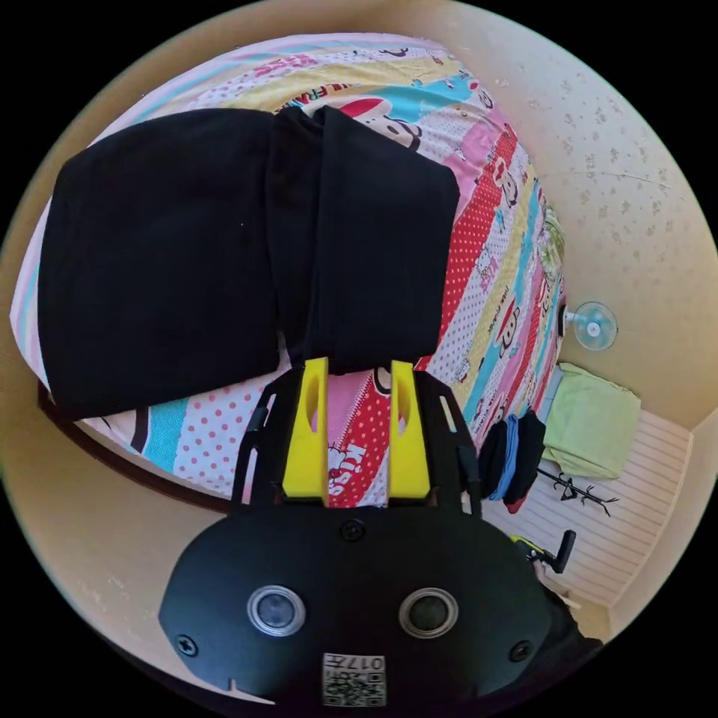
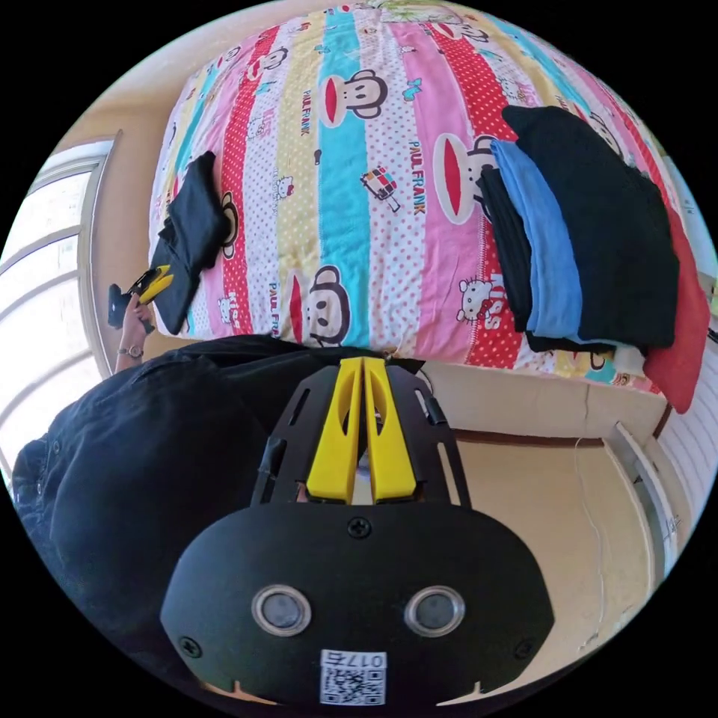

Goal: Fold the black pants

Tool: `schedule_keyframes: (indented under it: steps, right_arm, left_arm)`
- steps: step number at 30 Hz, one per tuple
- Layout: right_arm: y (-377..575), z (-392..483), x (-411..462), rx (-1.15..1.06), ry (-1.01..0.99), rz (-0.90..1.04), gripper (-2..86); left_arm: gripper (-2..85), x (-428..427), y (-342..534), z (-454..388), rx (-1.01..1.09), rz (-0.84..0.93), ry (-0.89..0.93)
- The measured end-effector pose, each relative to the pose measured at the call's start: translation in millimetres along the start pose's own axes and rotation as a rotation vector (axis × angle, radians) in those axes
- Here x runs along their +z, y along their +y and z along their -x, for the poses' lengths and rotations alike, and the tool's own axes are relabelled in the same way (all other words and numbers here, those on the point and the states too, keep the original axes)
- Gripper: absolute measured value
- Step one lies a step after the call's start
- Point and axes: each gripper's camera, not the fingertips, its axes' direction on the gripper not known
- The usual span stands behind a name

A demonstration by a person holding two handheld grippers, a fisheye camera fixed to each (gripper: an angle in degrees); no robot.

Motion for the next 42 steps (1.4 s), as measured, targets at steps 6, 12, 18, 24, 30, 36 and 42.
schedule_keyframes:
  steps: [6,12,18,24,30,36,42]
  right_arm:
    - [68.3,0.6,28.9,0.185,-0.102,-0.092,0.3]
    - [116.6,-1.3,72.1,0.325,-0.146,-0.129,0.3]
    - [107.2,-6.6,92.0,0.41,-0.206,-0.228,0.2]
    - [31.0,12.0,93.2,0.341,-0.291,-0.321,0.3]
    - [-61.8,64.3,109.9,0.145,-0.223,-0.228,0.3]
    - [-133.7,115.0,159.0,-0.046,-0.07,-0.037,0.4]
    - [-185.4,144.0,189.3,-0.143,-0.132,-0.03,0.7]
  left_arm:
    - [10.7,44.2,-50.3,2.8,-0.069,0.05,-0.07]
    - [4.3,1.6,-46.5,-81.7,0.216,-0.056,0.216]
    - [4.0,-35.6,17.7,-230.5,0.787,0.129,0.412]
    - [4.9,-5.4,150.4,-322.1,1.425,0.703,0.532]
    - [7.6,36.2,135.2,-257.9,1.167,0.735,0.371]
    - [9.4,-25.3,43.8,-76.7,0.34,0.102,0.403]
    - [12.6,-0.8,-3.1,7.2,-0.027,-0.048,0.365]
